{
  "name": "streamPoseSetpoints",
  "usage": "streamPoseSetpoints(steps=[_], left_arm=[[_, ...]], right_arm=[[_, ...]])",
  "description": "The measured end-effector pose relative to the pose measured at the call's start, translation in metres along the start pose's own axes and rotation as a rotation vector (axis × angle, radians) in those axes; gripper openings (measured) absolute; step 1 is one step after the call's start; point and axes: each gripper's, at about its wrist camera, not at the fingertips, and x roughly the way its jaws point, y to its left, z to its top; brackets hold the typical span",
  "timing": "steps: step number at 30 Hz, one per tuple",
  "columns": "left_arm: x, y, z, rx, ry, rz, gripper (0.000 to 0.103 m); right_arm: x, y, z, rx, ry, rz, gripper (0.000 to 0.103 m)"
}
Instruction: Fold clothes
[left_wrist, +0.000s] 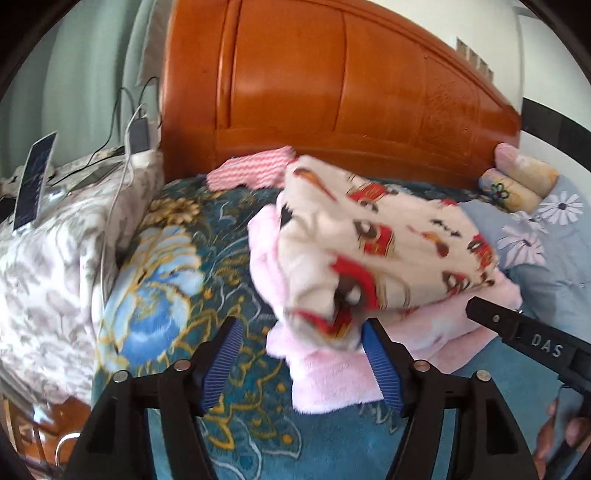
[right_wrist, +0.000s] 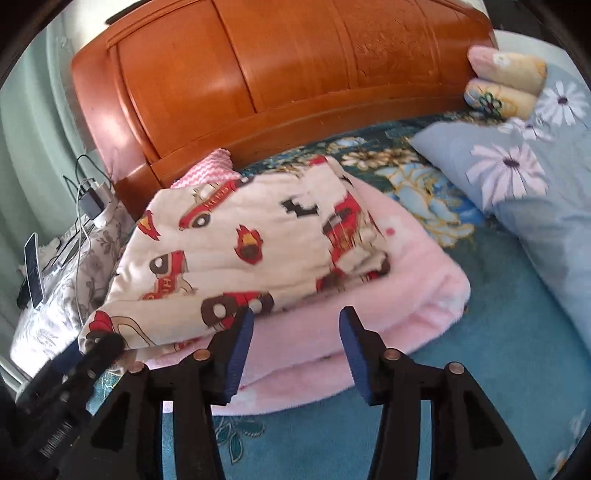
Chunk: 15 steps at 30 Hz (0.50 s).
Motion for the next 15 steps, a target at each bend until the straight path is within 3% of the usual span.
streamPoseSetpoints(steps=[5,9,12,15], left_arm=[[0.024,-0.010,-0.012,0.016,0.020,0.081,0.089],[0.040,-0.004,-0.014,-0.011,0.075,0.066,0.097],[0.040,-0.002,-0.013,-0.027,0.070,0.071,0.103],[0.036,-0.004,-0.013,-0.018,0.049,0.066,0.103]], right_arm=[[0.007,0.004,-0.013,-0.024,-0.011,-0.069,0.058],[0.012,0.007,-0.023,-0.043,-0.019,-0.125,0.061],[0.014,0.010,-0.026,-0.065,-0.018,-0.156,0.072],[0.013,0.013,-0.026,-0.079,-0.023,-0.177,0.073]])
